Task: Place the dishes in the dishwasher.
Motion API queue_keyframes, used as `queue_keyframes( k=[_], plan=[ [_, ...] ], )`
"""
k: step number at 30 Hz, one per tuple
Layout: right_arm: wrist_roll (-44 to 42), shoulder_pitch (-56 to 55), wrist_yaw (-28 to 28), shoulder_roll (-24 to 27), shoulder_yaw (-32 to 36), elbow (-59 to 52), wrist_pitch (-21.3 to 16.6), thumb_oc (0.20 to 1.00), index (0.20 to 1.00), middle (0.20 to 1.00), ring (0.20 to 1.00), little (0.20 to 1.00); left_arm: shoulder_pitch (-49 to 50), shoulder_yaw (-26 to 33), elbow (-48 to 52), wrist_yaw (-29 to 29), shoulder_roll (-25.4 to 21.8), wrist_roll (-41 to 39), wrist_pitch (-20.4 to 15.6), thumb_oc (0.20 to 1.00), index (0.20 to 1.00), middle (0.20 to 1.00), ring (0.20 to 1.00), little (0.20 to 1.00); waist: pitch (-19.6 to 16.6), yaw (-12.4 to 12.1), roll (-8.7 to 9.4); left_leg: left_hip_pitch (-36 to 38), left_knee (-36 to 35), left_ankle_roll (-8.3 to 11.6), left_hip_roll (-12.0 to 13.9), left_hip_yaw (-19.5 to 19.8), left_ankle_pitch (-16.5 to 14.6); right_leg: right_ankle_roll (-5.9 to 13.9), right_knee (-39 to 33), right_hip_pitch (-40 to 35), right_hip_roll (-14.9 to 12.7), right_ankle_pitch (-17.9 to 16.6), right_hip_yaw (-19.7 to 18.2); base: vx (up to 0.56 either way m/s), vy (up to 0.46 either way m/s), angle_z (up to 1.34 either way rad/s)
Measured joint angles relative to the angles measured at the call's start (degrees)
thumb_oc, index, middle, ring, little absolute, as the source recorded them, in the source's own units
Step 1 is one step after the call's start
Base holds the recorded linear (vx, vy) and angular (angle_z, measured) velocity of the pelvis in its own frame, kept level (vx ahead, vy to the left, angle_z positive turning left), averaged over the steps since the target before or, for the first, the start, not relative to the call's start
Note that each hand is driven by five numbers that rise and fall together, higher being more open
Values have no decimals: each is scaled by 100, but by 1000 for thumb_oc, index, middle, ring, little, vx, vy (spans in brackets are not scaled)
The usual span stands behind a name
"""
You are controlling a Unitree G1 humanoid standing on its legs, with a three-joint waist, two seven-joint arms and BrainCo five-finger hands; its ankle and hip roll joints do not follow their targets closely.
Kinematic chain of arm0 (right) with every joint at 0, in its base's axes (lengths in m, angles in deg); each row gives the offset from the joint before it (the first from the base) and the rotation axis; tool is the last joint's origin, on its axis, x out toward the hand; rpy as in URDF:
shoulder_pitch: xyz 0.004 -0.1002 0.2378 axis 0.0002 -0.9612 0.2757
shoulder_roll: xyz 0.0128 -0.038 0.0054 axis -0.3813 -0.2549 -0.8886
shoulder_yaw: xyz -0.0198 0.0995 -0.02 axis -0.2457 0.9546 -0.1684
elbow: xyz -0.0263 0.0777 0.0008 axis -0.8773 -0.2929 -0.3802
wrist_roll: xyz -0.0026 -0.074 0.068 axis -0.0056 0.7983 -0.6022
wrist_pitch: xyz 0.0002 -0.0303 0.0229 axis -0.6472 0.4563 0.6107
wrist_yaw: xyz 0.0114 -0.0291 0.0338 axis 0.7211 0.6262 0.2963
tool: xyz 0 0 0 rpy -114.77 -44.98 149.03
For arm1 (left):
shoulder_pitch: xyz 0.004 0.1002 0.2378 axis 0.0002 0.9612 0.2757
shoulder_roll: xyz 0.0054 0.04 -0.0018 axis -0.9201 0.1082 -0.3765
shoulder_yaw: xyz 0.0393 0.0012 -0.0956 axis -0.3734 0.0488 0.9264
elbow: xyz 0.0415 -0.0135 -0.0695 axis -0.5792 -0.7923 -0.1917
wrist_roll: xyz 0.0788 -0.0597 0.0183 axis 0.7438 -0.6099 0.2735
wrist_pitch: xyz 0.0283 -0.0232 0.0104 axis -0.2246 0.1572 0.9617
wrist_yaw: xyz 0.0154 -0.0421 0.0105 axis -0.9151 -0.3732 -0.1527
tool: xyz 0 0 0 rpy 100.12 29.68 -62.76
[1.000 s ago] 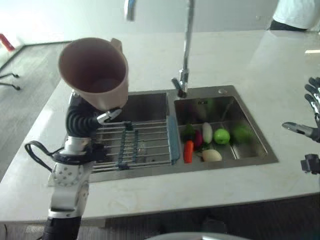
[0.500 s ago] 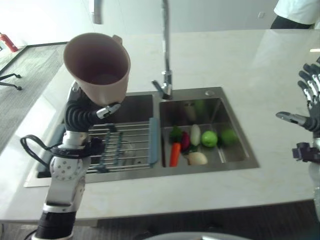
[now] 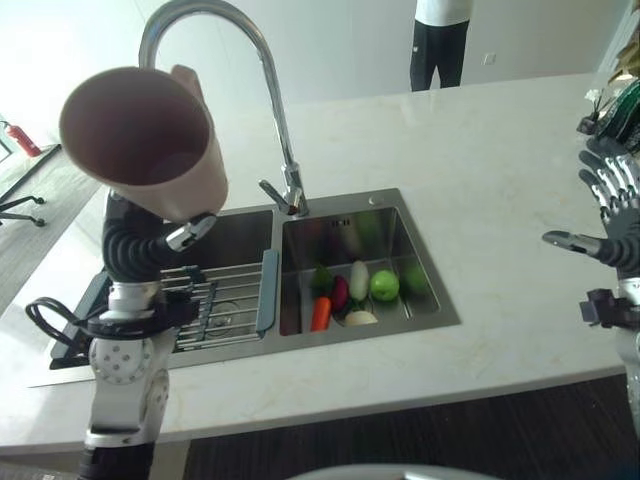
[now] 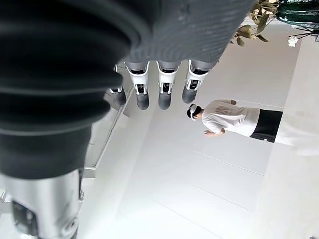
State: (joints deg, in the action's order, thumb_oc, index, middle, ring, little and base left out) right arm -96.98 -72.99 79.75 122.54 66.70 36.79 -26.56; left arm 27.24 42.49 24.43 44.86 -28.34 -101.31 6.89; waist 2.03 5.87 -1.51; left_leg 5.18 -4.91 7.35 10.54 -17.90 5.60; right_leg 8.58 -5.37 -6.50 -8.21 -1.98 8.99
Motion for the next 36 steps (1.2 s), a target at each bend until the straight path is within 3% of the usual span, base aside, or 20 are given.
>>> queue_keyframes(
  k=[8, 10, 13, 14, 15, 16, 17, 18, 19, 21, 22, 24, 25, 26, 28, 31, 32, 33, 34, 36],
  plan=[
    [-67, -3, -167, 208, 13, -16, 1, 1000, 1000, 1000, 1000, 1000, 342, 0, 24, 67, 71, 2, 84, 200, 200, 200, 200, 200, -99, -96, 94, -46, 4, 18, 73, -12, 18, -8, 0, 54, 60, -4, -15, -57, -141, -1],
    [-81, -101, -222, 265, 66, -120, 5, 1000, 1000, 1000, 1000, 1000, 678, -30, 25, 75, 384, 24, 93, 200, 200, 200, 200, 200, -101, -233, 86, -334, 9, 6, 172, 42, 173, -95, 32, 241, 164, -72, 95, -447, 82, 20],
    [-133, 195, -180, 532, -19, 177, 60, 1000, 1000, 1000, 1000, 1000, 394, -365, -141, 121, 425, 23, 29, 200, 200, 200, 200, 200, 13, -436, 100, -572, 9, -60, 130, 302, 527, -195, 36, 318, 159, -152, 311, -436, 179, 41],
    [-169, 240, -171, 744, 34, 167, 90, 1000, 1000, 1000, 1000, 1000, 175, -410, -112, 104, 376, 22, -15, 200, 200, 200, 200, 200, 142, -469, 216, -721, 5, 220, 15, 307, 858, -252, -3, 349, -11, -138, 483, -328, 223, 69],
    [-170, 302, -158, 750, 95, 144, 91, 1000, 1000, 1000, 1000, 1000, -81, -384, -110, 104, 366, 9, -108, 200, 200, 200, 200, 200, 251, -468, 383, -937, 466, 364, -68, 196, 726, -367, -3, 382, -253, -219, 669, -318, 423, 76],
    [-169, 268, -132, 729, 132, 66, 102, 1000, 1000, 1000, 1000, 1000, -270, -383, -100, 99, 334, 0, -144, 200, 200, 200, 200, 200, 340, -455, 563, -1252, 1951, -43, -16, -107, -32, -249, 22, 383, -461, -335, 753, -258, 478, 66],
    [-158, 244, -118, 721, 228, -56, 110, 1000, 1000, 1000, 1000, 1000, -357, -382, -81, 60, 304, -4, -185, 200, 200, 200, 200, 200, 367, -337, 597, -1224, 2682, -5, 33, -195, -567, -164, 37, 303, -559, -393, 847, -228, 581, 82],
    [-157, 231, -78, 643, 465, -137, 114, 1000, 1000, 1000, 1000, 1000, -399, -386, -103, 20, 293, -22, -212, 200, 200, 200, 200, 200, 364, -88, 512, -905, 2536, 51, 37, -304, -1064, -102, 42, 211, -630, -432, 1065, -183, 530, 96],
    [-157, 228, 12, 615, 609, -227, 119, 1000, 1000, 1000, 1000, 1000, -400, -413, -97, -8, 283, -79, -212, 200, 200, 200, 200, 200, 373, 130, 390, -585, 1899, -47, 3, -553, -1200, -38, 57, 178, -632, -470, 1182, -183, 521, 90],
    [-141, 188, 164, 233, 680, -314, 126, 1000, 1000, 1000, 1000, 1000, -522, -420, -341, -165, 139, -238, -142, 200, 200, 200, 200, 200, 576, 282, 562, -198, 866, -468, -594, -553, -996, 86, 352, 339, -1056, -604, 1098, -219, 454, 61],
    [-75, 82, 177, 50, 685, -357, 116, 1000, 1000, 1000, 1000, 1000, -579, -495, -362, -178, 126, -254, -50, 200, 200, 200, 200, 200, 586, 301, 720, -289, 791, -627, -871, -408, -942, 101, 561, 501, -1330, -704, 916, -247, 358, 69],
    [2, -109, 190, -98, 593, -467, 111, 1000, 1000, 1000, 1000, 1000, -628, -504, -266, -229, 25, -251, 57, 200, 200, 200, 200, 200, 604, 291, 736, -524, 693, -926, -1011, -293, -817, 32, 689, 819, -1475, -1336, 735, -214, 212, 55],
    [41, -149, 184, -114, 472, -463, 108, 1000, 1000, 1000, 1000, 1000, -628, -433, -228, -227, -118, -251, 89, 200, 200, 200, 200, 200, 647, 190, 665, -519, 491, -1013, -1015, -266, -668, 214, 693, 969, -1415, -1449, 753, -242, 204, 29],
    [87, -168, 169, -162, 407, -465, 88, 1000, 1000, 1000, 1000, 1000, -692, -390, -207, -207, -230, -255, 109, 200, 200, 200, 200, 200, 652, 137, 636, -524, 340, -1138, -1010, -188, -459, 317, 571, 988, -1257, -1262, 840, -254, 180, 30],
    [173, -140, 219, -358, 318, -460, 64, 1000, 1000, 1000, 1000, 1000, -765, -452, -211, -210, -348, -251, 135, 200, 200, 200, 200, 200, 652, 135, 643, -505, 198, -1218, -1037, -103, -334, 327, 748, 970, -1006, -1416, 939, -229, 124, 35],
    [181, 5, 326, -284, 169, -420, -14, 1000, 1000, 1000, 1000, 1000, -770, -510, -211, -121, -365, -246, 138, 200, 200, 200, 200, 200, 653, 95, 499, -493, 182, -1218, -1013, 21, -296, 221, 1125, 715, -521, -537, 755, -162, 49, 20],
    [183, 147, 407, -187, 93, -402, -39, 1000, 1000, 1000, 1000, 1000, -802, -518, -230, -75, -403, -245, 137, 200, 200, 200, 200, 200, 636, 83, 443, -498, 173, -1221, -1046, 126, -267, 249, 1176, 643, -394, -321, 448, -165, -50, 44],
    [181, 154, 526, -66, 64, -382, -44, 1000, 1000, 1000, 1000, 1000, -965, -666, -329, -36, -382, -246, 136, 200, 200, 200, 200, 200, 628, 196, 354, -506, 164, -1192, -1036, 361, -209, 302, 1396, 599, -110, 126, -277, -110, -110, 62],
    [181, 182, 566, 26, 4, -380, -46, 1000, 1000, 1000, 1000, 1000, -1090, -725, -402, -37, -381, -242, 137, 200, 200, 200, 200, 200, 623, 203, 327, -490, 158, -1156, -1014, 439, -176, 220, 1574, 589, 99, 423, -752, -81, -197, 64],
    [175, 272, 561, 72, -30, -342, -142, 1000, 1000, 1000, 1000, 1000, -1085, -622, -326, 63, -400, -210, 69, 200, 200, 200, 200, 200, 507, 41, 465, -497, 73, -994, -1053, 321, -125, -1, 926, 402, 42, 507, -495, -61, -217, -4]
  ],
)
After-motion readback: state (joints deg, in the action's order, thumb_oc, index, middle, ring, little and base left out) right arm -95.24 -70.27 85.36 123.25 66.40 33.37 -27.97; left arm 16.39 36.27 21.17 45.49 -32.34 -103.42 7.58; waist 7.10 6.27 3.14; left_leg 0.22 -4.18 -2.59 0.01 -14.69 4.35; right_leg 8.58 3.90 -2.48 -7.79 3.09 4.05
